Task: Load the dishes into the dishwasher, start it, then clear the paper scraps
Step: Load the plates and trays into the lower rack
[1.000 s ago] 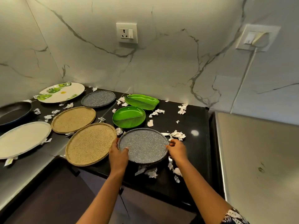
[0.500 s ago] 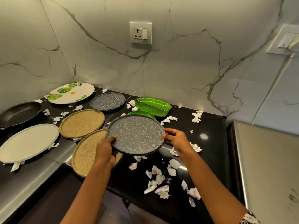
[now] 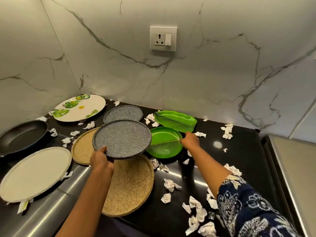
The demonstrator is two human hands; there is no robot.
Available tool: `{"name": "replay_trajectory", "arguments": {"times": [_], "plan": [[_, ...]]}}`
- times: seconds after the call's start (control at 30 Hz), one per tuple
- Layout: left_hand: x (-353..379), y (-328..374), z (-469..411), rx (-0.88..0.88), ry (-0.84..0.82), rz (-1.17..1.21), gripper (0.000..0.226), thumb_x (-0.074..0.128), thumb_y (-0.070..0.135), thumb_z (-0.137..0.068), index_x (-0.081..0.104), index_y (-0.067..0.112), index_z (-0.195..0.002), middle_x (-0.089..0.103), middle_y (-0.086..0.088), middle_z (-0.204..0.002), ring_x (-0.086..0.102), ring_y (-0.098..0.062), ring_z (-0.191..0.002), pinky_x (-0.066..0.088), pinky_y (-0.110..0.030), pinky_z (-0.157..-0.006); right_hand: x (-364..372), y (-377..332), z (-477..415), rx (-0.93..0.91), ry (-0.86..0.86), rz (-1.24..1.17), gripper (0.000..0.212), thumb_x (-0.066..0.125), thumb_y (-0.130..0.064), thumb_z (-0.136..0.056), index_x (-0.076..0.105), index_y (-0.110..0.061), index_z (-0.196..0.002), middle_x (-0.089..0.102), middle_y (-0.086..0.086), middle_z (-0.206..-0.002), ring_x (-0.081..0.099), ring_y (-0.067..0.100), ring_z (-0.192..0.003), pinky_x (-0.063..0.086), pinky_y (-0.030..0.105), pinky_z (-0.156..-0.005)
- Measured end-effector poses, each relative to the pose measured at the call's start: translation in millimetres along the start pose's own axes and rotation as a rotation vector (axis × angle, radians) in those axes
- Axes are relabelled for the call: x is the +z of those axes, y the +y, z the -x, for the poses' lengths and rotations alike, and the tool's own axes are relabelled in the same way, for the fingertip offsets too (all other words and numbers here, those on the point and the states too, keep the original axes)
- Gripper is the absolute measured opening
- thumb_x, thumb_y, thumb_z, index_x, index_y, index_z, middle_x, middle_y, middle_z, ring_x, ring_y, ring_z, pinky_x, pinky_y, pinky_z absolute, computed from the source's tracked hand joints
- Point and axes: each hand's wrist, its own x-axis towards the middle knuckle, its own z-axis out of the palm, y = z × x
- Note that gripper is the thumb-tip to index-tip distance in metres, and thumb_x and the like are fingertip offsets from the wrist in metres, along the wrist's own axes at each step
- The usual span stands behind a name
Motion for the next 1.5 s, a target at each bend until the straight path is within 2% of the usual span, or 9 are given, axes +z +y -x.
{"name": "replay_trajectory", "arguments": {"times": [0.13,0.37,0.57,0.77,0.97,1.03,1.17,1.33,1.5], "plan": [[9.2,3.8,-6.7,-0.046,-0.007,0.022,0.013,0.049,0.003,-0.094,0.052,0.012,-0.085,0.058,-0.010,-0.110,0.057,-0.025,-0.098,0.048,-0.046,-0.093,9.8,-4.9,-5.9,0.038,-0.017,0.064,0.037,0.053,-0.025,-0.091,0.056,-0.002,-0.119,0.056,0.021,-0.126,0.052,0.037,-0.117,0.043,0.038,-0.092],[15.9,3.9,-31.9,-0.098,-0.034,0.003,0.011,0.050,0.009,-0.095,0.053,0.010,-0.106,0.060,-0.009,-0.111,0.057,-0.026,-0.100,0.047,-0.051,-0.094,19.7,-13.8,-16.0,0.168,0.014,-0.025,0.029,0.051,-0.015,-0.088,0.063,0.000,-0.110,0.062,0.022,-0.118,0.057,0.037,-0.110,0.046,0.035,-0.086],[12.5,6.3,-44.5,-0.071,-0.046,0.063,0.028,0.050,0.012,-0.096,0.052,0.012,-0.124,0.060,-0.009,-0.121,0.058,-0.030,-0.109,0.041,-0.062,-0.097,24.6,-19.1,-4.7,0.135,0.094,-0.339,0.026,0.039,-0.017,-0.096,0.046,-0.004,-0.117,0.056,0.023,-0.119,0.054,0.036,-0.108,0.040,0.035,-0.080],[4.1,17.7,-10.4,-0.004,-0.093,0.141,0.023,0.049,0.015,-0.096,0.057,0.016,-0.118,0.062,-0.006,-0.118,0.059,-0.029,-0.104,0.042,-0.065,-0.093,5.8,-21.9,37.2,0.144,0.299,-0.738,0.023,0.042,-0.018,-0.097,0.051,-0.007,-0.114,0.058,0.017,-0.103,0.055,0.036,-0.102,0.042,0.037,-0.081],[-14.0,7.4,68.4,0.154,-0.203,0.123,0.017,0.045,0.015,-0.098,0.057,0.021,-0.109,0.062,-0.006,-0.117,0.058,-0.028,-0.110,0.042,-0.055,-0.100,-40.4,11.8,111.2,0.107,0.353,-0.921,0.015,0.050,-0.017,-0.095,0.063,-0.010,-0.099,0.064,0.015,-0.094,0.061,0.032,-0.089,0.050,0.043,-0.082],[-30.3,-4.0,110.4,0.180,-0.232,0.106,0.019,0.044,0.016,-0.099,0.057,0.020,-0.112,0.062,-0.005,-0.115,0.058,-0.027,-0.108,0.043,-0.052,-0.100,-58.4,35.3,146.1,0.089,0.379,-0.930,0.017,0.050,-0.015,-0.095,0.064,-0.006,-0.101,0.064,0.016,-0.092,0.060,0.031,-0.087,0.049,0.042,-0.081],[-74.0,-33.6,189.6,0.275,-0.220,0.069,0.018,0.047,0.014,-0.098,0.062,0.023,-0.094,0.065,0.005,-0.098,0.061,-0.021,-0.101,0.046,-0.046,-0.098,-87.3,81.8,218.6,0.050,0.433,-0.875,0.024,0.050,-0.018,-0.095,0.063,-0.004,-0.110,0.065,0.019,-0.103,0.061,0.034,-0.096,0.050,0.045,-0.086],[-131.4,-75.7,279.3,0.260,-0.204,0.047,0.017,0.048,0.013,-0.098,0.059,0.019,-0.110,0.064,0.003,-0.096,0.061,-0.020,-0.096,0.049,-0.045,-0.093,-105.8,143.8,309.0,0.036,0.482,-0.840,0.024,0.050,-0.018,-0.095,0.061,-0.005,-0.112,0.065,0.018,-0.106,0.060,0.034,-0.099,0.049,0.047,-0.089],[-179.1,-102.1,350.7,0.215,-0.253,-0.017,0.022,0.044,0.011,-0.100,0.060,0.024,-0.094,0.064,0.003,-0.096,0.061,-0.015,-0.090,0.051,-0.040,-0.083,-118.8,192.3,393.4,0.103,0.486,-0.826,0.026,0.047,-0.022,-0.096,0.060,-0.010,-0.115,0.064,0.015,-0.110,0.058,0.032,-0.103,0.047,0.049,-0.093]]}}
